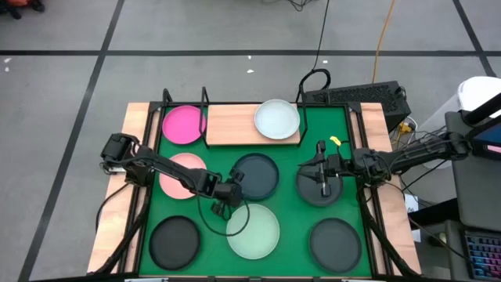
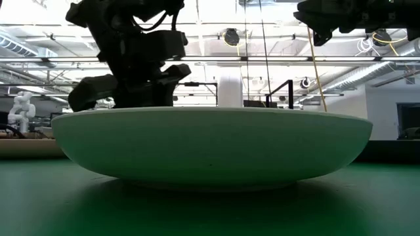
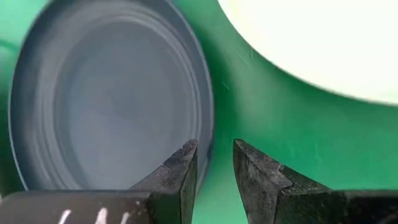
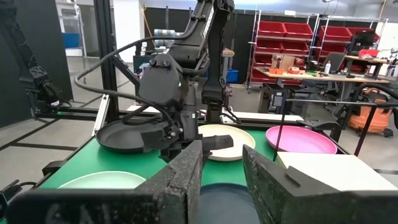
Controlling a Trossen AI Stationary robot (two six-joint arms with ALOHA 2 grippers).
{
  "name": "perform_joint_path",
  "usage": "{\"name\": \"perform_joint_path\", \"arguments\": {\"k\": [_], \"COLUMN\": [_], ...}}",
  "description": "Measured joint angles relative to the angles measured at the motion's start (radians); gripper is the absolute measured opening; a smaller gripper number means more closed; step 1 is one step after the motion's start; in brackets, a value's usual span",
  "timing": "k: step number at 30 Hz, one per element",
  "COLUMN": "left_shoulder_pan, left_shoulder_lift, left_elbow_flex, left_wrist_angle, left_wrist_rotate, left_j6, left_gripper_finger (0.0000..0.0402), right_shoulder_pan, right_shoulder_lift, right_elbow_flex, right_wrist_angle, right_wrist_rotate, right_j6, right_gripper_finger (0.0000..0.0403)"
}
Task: Place and stack plates onto a shelf
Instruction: Stack the dark blue plate on top of the white plate on the shelf
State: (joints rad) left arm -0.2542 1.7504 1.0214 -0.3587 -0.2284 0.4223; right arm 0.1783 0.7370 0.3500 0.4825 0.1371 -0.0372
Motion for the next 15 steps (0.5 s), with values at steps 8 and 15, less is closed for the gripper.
{"name": "perform_joint_path", "arguments": {"k": [8,15], "left_shoulder_pan": [0.007,0.017], "left_shoulder_lift": [0.027,0.091], "left_elbow_flex": [0.000,0.001], "left_wrist_angle": [0.021,0.029], "left_wrist_rotate": [-0.028,-0.029], "left_j6": [0.018,0.055], "left_gripper_finger": [0.0109,0.0109], "right_shoulder_pan": [0.000,0.000], "right_shoulder_lift": [0.001,0.000], "right_elbow_flex": [0.000,0.000], "right_wrist_angle": [-0.001,-0.001], "right_wrist_rotate": [0.000,-0.003], "right_j6": [0.011,0.022], "right_gripper_finger": [0.0098,0.0098]}}
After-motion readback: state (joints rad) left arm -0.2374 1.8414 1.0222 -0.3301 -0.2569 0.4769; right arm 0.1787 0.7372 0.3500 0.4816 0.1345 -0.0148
